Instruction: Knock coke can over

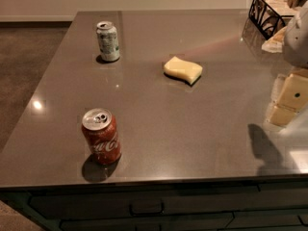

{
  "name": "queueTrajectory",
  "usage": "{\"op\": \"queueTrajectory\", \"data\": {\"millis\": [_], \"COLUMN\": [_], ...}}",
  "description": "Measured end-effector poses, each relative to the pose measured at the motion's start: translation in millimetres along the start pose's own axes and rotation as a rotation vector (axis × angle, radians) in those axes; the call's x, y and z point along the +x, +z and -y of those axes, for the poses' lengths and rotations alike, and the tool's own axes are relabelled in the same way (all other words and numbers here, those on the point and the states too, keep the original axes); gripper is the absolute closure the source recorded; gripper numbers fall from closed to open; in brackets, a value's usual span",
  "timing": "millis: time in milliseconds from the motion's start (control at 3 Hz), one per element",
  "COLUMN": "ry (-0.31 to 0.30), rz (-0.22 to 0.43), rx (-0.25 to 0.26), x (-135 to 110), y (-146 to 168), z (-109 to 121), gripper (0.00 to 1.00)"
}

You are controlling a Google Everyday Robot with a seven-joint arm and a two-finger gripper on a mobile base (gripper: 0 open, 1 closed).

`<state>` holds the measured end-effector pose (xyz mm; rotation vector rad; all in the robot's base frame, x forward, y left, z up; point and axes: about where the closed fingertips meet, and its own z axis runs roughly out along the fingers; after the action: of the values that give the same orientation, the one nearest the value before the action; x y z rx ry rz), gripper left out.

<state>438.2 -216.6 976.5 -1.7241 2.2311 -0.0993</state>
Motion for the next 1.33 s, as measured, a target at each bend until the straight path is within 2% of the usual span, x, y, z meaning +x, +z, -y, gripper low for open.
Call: {"op": "queueTrajectory", "data": {"millis": [333, 667, 1333], "ry": [-0.001, -0.021, -0.081], "rz": [0.002, 0.053, 0.252], "rx": [0.000, -0.045, -0.140], "x": [-1.4, -33.8, -123.9], "y": [-0.7, 13.7, 58.0], "z": [0.5, -10.8, -56.8], "gripper": [0.00, 0.00, 0.00]}}
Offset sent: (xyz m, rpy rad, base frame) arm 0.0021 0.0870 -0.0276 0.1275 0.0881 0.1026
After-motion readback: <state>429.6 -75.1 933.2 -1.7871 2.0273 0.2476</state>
